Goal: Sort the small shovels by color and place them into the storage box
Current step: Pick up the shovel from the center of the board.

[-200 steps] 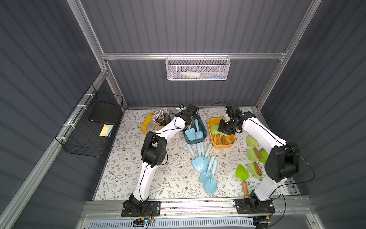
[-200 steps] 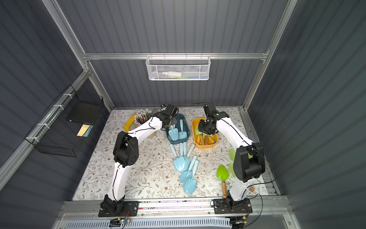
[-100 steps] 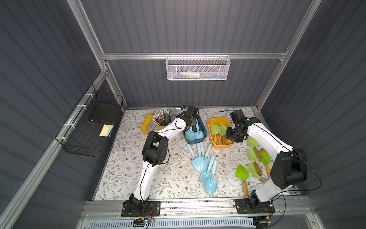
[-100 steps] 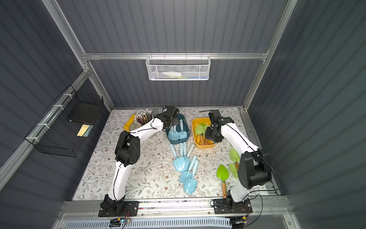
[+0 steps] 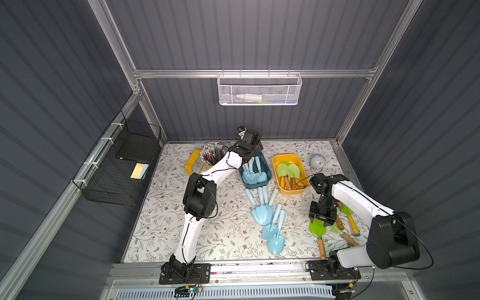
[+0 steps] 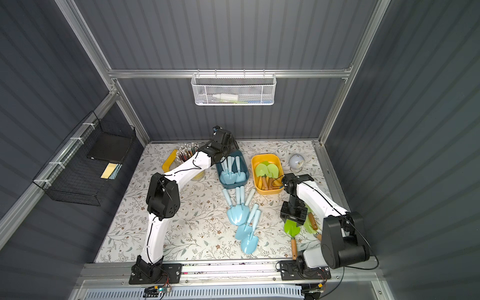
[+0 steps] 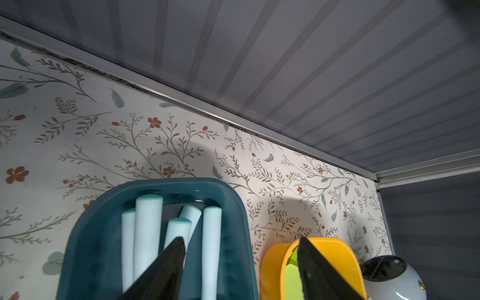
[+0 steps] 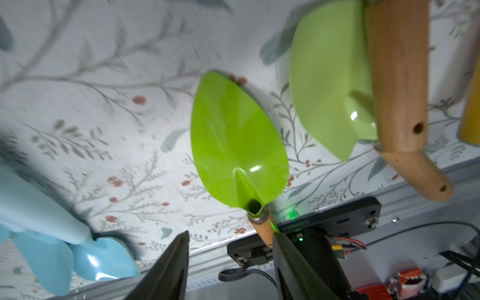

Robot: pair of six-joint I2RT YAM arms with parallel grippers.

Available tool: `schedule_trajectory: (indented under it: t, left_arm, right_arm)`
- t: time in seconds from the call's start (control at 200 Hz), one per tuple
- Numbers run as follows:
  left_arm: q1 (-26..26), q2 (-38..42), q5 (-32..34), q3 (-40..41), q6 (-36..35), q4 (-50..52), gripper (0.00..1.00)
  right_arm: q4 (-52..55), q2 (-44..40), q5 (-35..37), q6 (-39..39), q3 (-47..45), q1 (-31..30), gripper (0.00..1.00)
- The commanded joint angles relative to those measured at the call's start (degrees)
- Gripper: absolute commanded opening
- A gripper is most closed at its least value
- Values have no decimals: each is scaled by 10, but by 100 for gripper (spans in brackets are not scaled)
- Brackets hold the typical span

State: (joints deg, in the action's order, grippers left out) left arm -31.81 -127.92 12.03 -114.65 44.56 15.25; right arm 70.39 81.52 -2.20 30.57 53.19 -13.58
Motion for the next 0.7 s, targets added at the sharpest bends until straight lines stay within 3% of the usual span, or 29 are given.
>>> schedule_trajectory:
  t: [0.0,0.375,0.695]
  left_arm:
    - [10,-16,-28,-3,-14,-20,71]
    - [26,-16,-53,16,-2,-45,71]
    - [27,-7,-27,-2,-3,-68,71]
  right_arm:
    - [50,-7,-24,9,-12,1,60]
    - [14,28,-42,20,-55,0,59]
    - [-43,99,-27,45,-68,1,57]
